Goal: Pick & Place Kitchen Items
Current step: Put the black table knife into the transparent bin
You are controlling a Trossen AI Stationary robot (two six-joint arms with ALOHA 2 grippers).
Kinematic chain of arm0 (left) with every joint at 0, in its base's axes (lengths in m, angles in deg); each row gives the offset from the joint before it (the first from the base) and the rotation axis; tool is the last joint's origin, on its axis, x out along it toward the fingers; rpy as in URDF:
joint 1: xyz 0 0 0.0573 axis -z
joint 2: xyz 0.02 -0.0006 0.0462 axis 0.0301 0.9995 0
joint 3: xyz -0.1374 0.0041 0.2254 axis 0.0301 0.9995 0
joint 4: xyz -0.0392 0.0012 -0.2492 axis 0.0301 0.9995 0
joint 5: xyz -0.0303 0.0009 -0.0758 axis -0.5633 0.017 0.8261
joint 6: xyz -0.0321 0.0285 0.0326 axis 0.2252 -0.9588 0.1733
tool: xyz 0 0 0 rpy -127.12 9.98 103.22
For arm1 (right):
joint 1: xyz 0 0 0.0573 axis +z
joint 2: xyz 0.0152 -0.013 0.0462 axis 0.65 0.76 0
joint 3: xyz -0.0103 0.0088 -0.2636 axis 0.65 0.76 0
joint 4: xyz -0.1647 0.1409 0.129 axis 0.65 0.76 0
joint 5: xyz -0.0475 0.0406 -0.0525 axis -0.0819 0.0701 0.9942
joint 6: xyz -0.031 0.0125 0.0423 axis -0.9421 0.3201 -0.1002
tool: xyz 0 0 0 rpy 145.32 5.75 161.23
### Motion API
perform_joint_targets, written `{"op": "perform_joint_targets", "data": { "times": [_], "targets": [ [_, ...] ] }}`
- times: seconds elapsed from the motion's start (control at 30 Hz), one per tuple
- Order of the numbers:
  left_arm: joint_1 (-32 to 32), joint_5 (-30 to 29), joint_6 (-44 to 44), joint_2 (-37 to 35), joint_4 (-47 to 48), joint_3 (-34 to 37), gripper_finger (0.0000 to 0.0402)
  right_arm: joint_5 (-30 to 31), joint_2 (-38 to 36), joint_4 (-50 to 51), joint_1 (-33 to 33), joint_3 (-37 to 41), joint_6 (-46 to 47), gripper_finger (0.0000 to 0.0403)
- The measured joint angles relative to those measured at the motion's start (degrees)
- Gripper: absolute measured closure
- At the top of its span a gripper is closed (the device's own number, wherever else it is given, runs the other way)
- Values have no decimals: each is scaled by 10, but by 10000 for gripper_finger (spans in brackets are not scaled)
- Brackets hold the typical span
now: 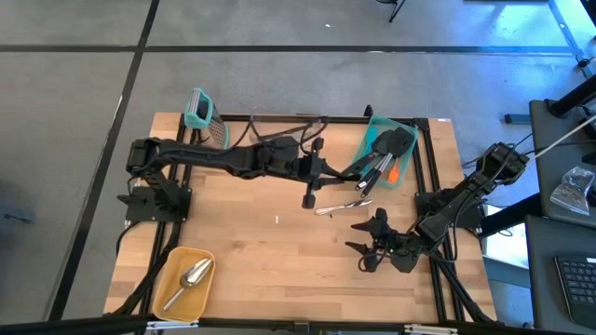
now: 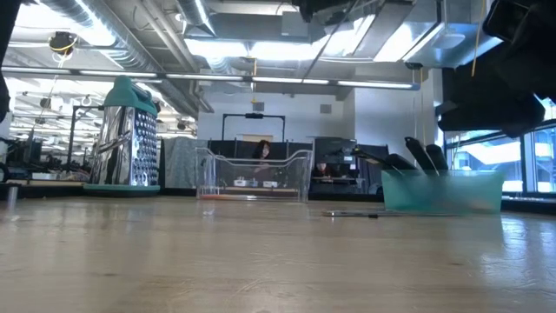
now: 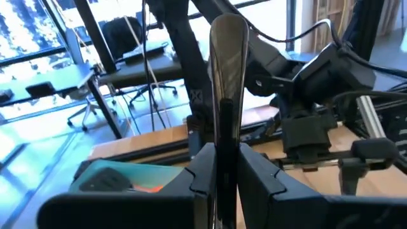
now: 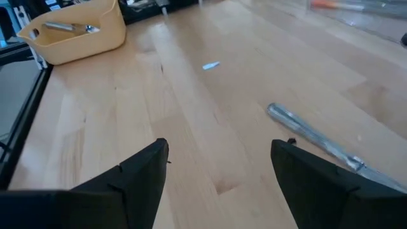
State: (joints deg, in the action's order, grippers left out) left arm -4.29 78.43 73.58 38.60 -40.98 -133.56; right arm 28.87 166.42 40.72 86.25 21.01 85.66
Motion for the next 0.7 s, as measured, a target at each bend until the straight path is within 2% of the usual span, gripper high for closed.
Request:
{"op": "perform_joint_targets", "data": {
  "times": [0.37,0.53,0.6,0.7],
  "targets": [
    [2,32,76,0,-232,125,366,25,0,-40,0,0,-47,123],
    [15,100,122,0,-379,174,366,89,0,-94,0,0,-93,123],
    [21,132,140,0,-428,189,366,111,0,-142,0,0,-137,123],
    [32,175,165,0,-466,201,366,113,0,-236,0,0,-230,123]
  ]
}}
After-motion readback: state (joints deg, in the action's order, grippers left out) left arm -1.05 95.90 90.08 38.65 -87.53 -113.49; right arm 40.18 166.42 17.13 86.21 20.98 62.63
